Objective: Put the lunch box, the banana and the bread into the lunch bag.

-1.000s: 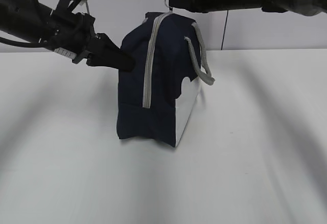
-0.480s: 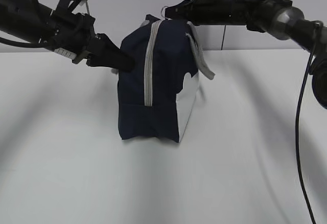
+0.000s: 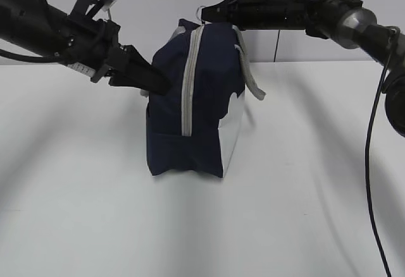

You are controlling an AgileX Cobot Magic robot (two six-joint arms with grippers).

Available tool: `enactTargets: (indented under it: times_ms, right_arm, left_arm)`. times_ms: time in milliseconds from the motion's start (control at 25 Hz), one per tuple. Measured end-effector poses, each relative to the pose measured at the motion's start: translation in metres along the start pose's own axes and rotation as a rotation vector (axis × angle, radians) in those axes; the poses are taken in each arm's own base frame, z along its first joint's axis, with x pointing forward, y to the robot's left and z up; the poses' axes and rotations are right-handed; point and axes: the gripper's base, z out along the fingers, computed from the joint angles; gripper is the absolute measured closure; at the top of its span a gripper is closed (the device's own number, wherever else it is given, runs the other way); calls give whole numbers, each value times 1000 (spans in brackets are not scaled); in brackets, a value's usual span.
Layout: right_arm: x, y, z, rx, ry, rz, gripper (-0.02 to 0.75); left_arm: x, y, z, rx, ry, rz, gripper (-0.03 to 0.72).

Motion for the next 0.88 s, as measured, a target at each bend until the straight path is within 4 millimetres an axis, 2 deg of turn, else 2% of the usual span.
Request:
enactTargets:
  times_ms: [120, 200, 280, 360, 520, 880]
  right_arm:
    - [0, 0, -2, -20, 7, 5, 754]
    - [1, 2, -2, -35, 19, 5, 754]
    - [2, 4, -2, -52, 40, 5, 754]
    - [5, 5, -2, -68, 73, 7, 754]
    - [8, 6, -4, -87, 113, 12, 754]
    - [10, 9, -4, -114, 132, 24, 754]
  left_arm:
    - [-1, 1, -1, -5, -12, -29, 578]
    - [-3, 4, -3, -16, -41, -55, 467]
    - [-6, 7, -6, -30, -94, -87, 319]
    - [-10, 11, -9, -52, -144, -116, 228]
    - [-15, 13, -10, -69, -203, -147, 183]
    - [-46, 25, -31, -256, -439, -201, 176]
